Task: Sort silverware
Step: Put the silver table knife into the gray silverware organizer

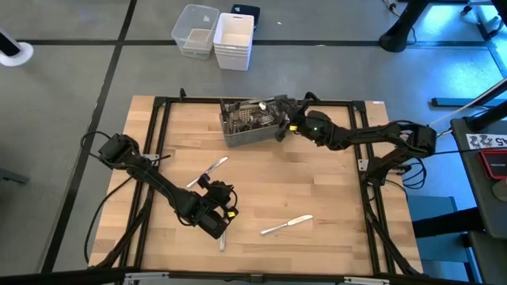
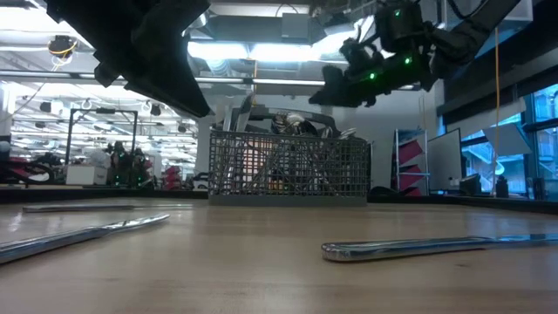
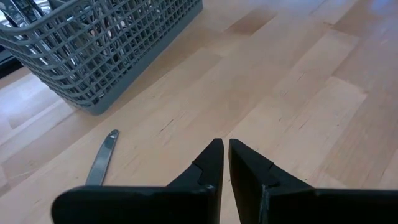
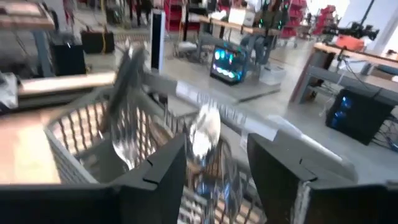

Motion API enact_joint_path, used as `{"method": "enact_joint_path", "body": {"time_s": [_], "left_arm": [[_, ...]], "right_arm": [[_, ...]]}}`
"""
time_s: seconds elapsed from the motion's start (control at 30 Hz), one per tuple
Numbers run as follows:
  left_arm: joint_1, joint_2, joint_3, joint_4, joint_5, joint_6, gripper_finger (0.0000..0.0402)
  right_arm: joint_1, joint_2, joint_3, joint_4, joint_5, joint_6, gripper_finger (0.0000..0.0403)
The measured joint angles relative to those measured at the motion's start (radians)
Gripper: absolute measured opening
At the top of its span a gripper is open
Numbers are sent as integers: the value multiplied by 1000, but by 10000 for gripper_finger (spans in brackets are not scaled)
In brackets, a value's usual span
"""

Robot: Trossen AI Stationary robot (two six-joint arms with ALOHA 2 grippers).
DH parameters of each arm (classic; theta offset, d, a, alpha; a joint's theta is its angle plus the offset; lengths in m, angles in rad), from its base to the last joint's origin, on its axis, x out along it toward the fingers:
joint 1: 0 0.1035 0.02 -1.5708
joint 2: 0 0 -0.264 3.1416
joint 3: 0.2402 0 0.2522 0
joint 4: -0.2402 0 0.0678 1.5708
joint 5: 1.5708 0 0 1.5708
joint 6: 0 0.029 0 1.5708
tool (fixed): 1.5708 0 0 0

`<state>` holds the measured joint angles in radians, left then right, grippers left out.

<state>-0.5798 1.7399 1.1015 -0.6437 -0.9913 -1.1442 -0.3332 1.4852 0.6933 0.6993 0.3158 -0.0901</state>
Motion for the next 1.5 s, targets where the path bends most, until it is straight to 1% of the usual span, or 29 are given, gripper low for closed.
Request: {"method": "enact_joint_path", "body": {"time_s": [0.1, 0.2, 0.3, 0.37, 0.43, 0.57, 0.7, 0.77, 0.83, 0.93, 1.03, 1.13, 1.23, 1.33, 1.5], "left_arm": [[0, 0, 0, 1, 0, 0, 19], [0, 0, 0, 1, 0, 0, 19], [0, 0, 0, 5, 0, 0, 19], [0, 0, 0, 8, 0, 0, 19], [2, 0, 0, 19, 0, 0, 19], [14, 0, 0, 110, 0, 0, 19], [41, 0, 0, 238, 2, 62, 19], [54, 0, 0, 314, 16, 121, 19], [67, 0, 0, 397, 45, 197, 19], [83, 1, 0, 523, 132, 321, 19], [92, 12, 0, 643, 218, 425, 19], [98, 36, 1, 736, 292, 497, 19], [98, 76, 1, 823, 324, 555, 19], [95, 119, 0, 880, 342, 590, 19], [95, 182, 0, 972, 346, 602, 19]], "right_arm": [[0, -65, 0, -11, -14, 0, 172], [0, -154, 0, -69, -14, 0, 172], [7, -262, 0, -168, -32, 18, 172], [20, -335, 0, -243, -77, 49, 172], [41, -403, 0, -313, -168, 70, 172], [95, -506, 0, -425, -453, 136, 172], [167, -547, 0, -515, -726, 200, 172], [216, -548, 0, -575, -827, 244, 172], [276, -545, 0, -637, -870, 277, 172], [383, -531, 0, -744, -847, 306, 172], [494, -499, 0, -820, -746, 340, 172], [601, -445, 0, -868, -616, 353, 172], [695, -373, 0, -885, -504, 354, 172], [768, -284, 0, -884, -422, 345, 172], [842, -127, 0, -883, -309, 321, 172]]}}
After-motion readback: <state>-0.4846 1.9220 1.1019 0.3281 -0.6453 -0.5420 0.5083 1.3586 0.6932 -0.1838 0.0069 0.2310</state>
